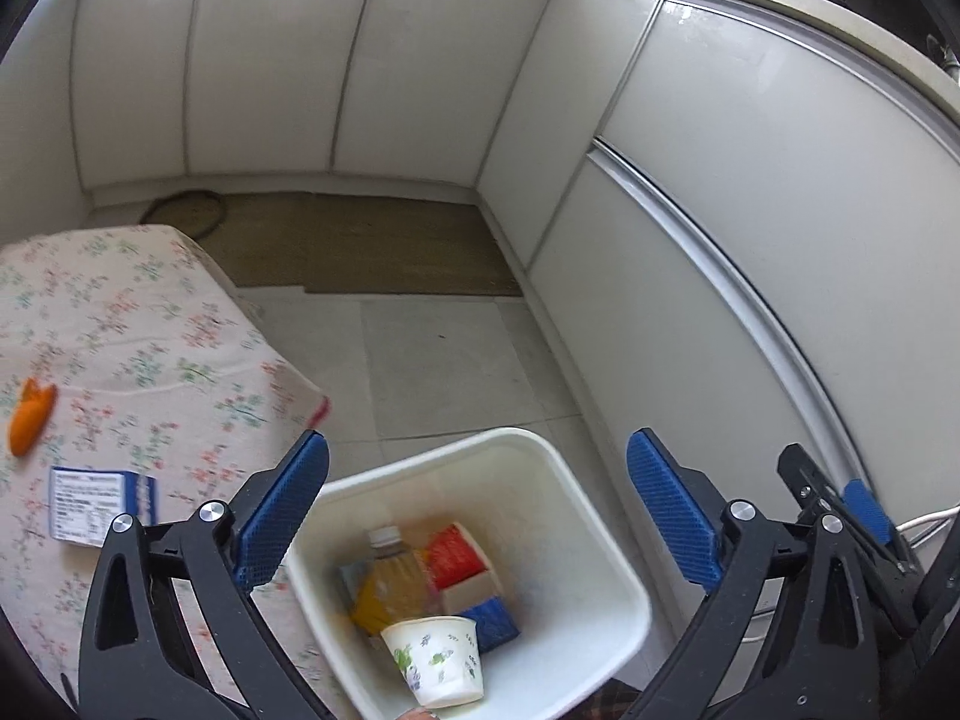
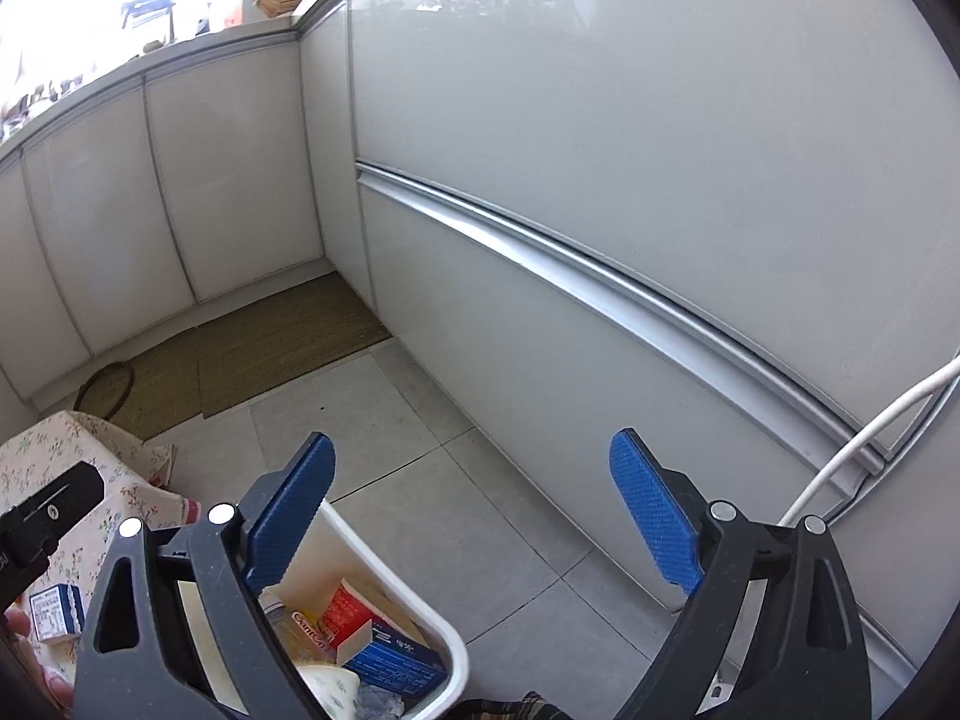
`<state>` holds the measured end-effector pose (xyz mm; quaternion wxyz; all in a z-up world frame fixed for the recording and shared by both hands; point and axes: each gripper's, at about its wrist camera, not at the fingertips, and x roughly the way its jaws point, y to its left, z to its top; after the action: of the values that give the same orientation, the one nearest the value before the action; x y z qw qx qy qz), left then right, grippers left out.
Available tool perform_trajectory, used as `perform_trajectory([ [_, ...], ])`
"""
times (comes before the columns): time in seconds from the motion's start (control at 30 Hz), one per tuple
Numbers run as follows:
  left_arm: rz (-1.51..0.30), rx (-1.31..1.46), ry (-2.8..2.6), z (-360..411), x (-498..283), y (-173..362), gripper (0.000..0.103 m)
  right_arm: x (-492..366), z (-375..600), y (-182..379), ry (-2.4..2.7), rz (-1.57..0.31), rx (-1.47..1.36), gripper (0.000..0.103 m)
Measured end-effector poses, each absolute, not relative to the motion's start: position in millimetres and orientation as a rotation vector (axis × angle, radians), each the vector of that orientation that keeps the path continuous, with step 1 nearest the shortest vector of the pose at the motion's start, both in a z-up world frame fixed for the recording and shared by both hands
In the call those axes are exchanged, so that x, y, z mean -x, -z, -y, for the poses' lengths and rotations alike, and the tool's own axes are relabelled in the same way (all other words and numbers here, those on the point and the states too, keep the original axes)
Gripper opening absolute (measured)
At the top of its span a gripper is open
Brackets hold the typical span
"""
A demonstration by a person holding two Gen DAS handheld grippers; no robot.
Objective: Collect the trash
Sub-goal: 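Open both tools to drop the cup and blue box into the bin, then move both tools back over the table toward the orange peel and label card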
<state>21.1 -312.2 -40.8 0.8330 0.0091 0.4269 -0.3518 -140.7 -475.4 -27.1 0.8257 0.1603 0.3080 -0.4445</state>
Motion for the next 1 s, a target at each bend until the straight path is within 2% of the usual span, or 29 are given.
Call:
perform_trajectory([
  [0.37, -0.884, -0.048, 0.61, 266, -50, 43, 0.096, 92, 433, 26, 0.835, -0.674, -0.274, 0.091],
  [1.0, -0.967, -0.058, 0.294, 133, -146, 90, 0.096, -17, 314, 48, 0.592, -0.757, -0.105, 0.091],
])
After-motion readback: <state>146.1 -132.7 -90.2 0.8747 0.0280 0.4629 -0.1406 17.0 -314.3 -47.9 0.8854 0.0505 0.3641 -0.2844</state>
